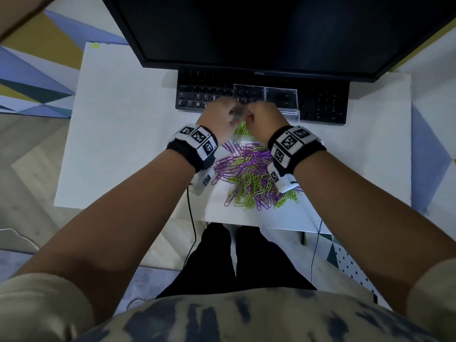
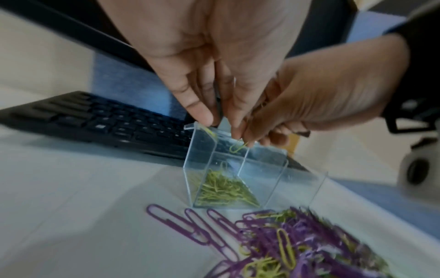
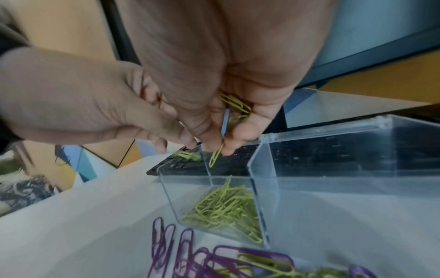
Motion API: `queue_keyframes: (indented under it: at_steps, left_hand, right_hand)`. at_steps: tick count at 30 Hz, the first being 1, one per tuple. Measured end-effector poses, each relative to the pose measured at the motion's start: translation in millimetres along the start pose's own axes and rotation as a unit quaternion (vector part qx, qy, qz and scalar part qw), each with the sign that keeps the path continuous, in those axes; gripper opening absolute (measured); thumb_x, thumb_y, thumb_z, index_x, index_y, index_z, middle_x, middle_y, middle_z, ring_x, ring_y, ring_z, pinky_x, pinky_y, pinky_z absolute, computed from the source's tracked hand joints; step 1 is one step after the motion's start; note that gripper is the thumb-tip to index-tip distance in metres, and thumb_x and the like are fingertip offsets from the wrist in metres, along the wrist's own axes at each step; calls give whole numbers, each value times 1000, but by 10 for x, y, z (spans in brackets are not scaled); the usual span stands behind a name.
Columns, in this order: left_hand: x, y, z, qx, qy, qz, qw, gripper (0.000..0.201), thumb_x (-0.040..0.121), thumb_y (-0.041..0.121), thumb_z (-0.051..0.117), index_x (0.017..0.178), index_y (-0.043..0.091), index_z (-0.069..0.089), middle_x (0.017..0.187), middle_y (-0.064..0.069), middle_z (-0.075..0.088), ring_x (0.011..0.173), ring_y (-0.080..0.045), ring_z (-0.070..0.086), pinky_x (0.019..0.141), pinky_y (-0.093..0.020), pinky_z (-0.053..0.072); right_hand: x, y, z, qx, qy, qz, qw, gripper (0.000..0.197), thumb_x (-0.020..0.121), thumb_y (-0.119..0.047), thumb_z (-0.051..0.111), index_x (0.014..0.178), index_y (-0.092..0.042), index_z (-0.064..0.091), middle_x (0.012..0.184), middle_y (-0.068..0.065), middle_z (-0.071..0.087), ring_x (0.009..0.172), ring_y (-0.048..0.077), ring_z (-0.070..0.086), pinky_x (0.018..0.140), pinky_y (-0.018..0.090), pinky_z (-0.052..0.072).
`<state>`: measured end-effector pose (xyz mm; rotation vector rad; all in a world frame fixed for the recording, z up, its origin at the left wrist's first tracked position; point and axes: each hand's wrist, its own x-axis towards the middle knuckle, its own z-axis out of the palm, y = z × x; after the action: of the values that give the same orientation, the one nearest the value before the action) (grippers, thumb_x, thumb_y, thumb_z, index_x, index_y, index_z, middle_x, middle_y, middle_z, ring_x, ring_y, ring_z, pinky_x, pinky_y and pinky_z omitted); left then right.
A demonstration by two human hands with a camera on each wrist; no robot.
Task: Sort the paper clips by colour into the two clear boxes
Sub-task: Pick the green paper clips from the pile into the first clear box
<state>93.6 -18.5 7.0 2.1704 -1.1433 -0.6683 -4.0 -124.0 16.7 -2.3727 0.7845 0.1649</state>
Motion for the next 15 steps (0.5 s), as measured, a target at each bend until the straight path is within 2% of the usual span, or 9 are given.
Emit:
queue_keyframes:
  at_steps: [4, 5, 7, 9, 11, 13, 15]
  left_hand:
    - [-188, -146, -38, -151, 78, -71, 983, 18, 83, 8, 64, 98, 19, 66, 98, 6, 67, 91, -8, 63, 84, -21, 51]
    - [-231, -185, -37, -173, 99, -88, 976, 15, 83, 8, 64, 95, 17, 66, 96, 5, 68, 88, -8, 63, 82, -21, 52]
    - [-323, -256, -16, -177, 120, -131, 968, 10, 84, 9, 63, 92, 15, 67, 90, 5, 67, 78, -7, 60, 74, -20, 52]
    - [-435, -354, 39, -133, 82, -163, 974, 10, 86, 9, 60, 88, 14, 68, 86, 7, 67, 72, -4, 58, 72, -20, 51]
    - [-573, -464, 108, -67, 5, -171, 983, 14, 86, 8, 57, 86, 15, 69, 88, 7, 68, 76, -5, 60, 77, -20, 49]
    - [-706, -565, 174, -5, -64, -156, 986, 9, 80, 9, 63, 85, 15, 69, 91, 2, 67, 82, -13, 62, 79, -24, 50]
    - [-807, -652, 235, 29, -99, -128, 986, 12, 74, 9, 69, 84, 14, 66, 88, -1, 59, 79, -18, 58, 78, -31, 50]
  right_hand:
    - [19, -44, 67, -28, -15, -25, 999, 30, 83, 6, 48, 104, -9, 65, 110, 15, 58, 99, 30, 57, 85, 36, 49]
    - [10, -34, 81, -26, -16, -25, 999, 32, 84, 5, 49, 106, -11, 65, 111, 14, 57, 98, 29, 57, 84, 36, 49]
    - [-26, -5, 108, -13, -7, -21, 1000, 32, 85, 3, 50, 108, -13, 65, 112, 11, 55, 86, 23, 56, 73, 29, 47]
    - [-94, 8, 146, 10, 35, -24, 999, 26, 87, -2, 50, 105, -12, 66, 109, 9, 54, 74, 17, 52, 65, 25, 44]
    - [-189, 4, 219, 34, 74, -42, 996, 19, 89, -8, 51, 99, -8, 66, 107, 9, 57, 84, 18, 55, 75, 28, 48]
    - [-307, -12, 366, 48, 50, -69, 995, 18, 90, -8, 50, 97, -4, 67, 103, 10, 60, 89, 18, 55, 82, 32, 50]
    - [-413, -23, 565, 32, -19, -98, 994, 19, 89, -5, 51, 100, -2, 67, 101, 11, 60, 95, 21, 54, 87, 37, 49]
